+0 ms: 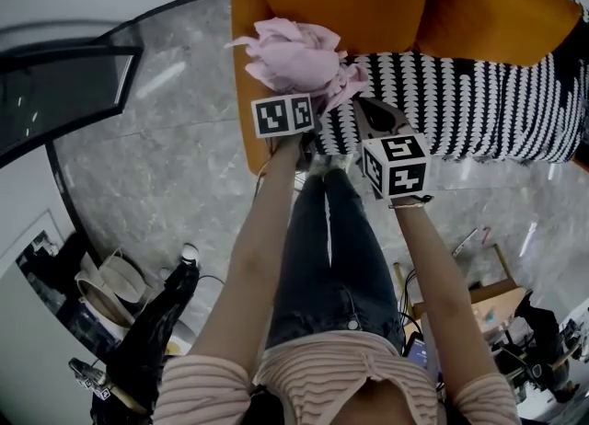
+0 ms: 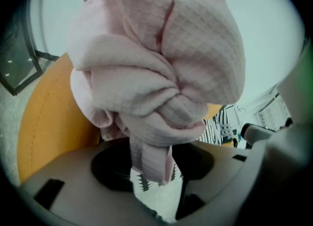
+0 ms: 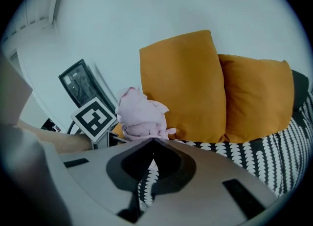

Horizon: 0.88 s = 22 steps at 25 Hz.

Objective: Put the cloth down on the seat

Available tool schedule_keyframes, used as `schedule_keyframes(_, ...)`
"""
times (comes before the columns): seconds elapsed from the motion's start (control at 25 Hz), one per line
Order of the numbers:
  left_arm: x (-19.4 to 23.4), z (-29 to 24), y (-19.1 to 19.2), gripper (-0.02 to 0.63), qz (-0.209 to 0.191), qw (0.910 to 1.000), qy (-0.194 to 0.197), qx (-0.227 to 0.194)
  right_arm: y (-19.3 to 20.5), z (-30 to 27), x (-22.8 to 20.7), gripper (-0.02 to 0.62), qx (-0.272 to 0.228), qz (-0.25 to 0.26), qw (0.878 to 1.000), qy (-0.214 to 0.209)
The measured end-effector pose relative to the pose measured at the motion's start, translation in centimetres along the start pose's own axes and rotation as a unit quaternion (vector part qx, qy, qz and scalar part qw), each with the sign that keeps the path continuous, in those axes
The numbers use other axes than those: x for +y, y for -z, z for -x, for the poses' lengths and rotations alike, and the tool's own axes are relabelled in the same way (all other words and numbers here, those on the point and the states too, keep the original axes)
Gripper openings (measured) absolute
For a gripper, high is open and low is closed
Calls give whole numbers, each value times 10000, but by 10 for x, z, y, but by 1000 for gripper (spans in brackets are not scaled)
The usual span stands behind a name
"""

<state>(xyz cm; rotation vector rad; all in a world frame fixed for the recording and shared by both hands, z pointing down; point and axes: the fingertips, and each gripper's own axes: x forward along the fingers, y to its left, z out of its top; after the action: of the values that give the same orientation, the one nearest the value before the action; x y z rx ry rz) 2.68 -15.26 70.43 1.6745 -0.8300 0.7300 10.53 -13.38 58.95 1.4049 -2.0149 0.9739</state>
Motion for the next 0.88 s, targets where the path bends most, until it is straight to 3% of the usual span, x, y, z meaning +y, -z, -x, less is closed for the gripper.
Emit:
schedule_keyframes(0.2,14,9,1,225,179,9998,13,34,-11,-16,9,8,7,8,10000,-20)
schedule_keyframes(0.48,10,35,2,225,136,9998,62,-159,-19,-11,17,8,-67,20,10000,-17)
schedule_keyframes(0.88,-10,81,-4,196,-378,9974,209,-570,-22,10,33,8,-210,-58,9997,-57)
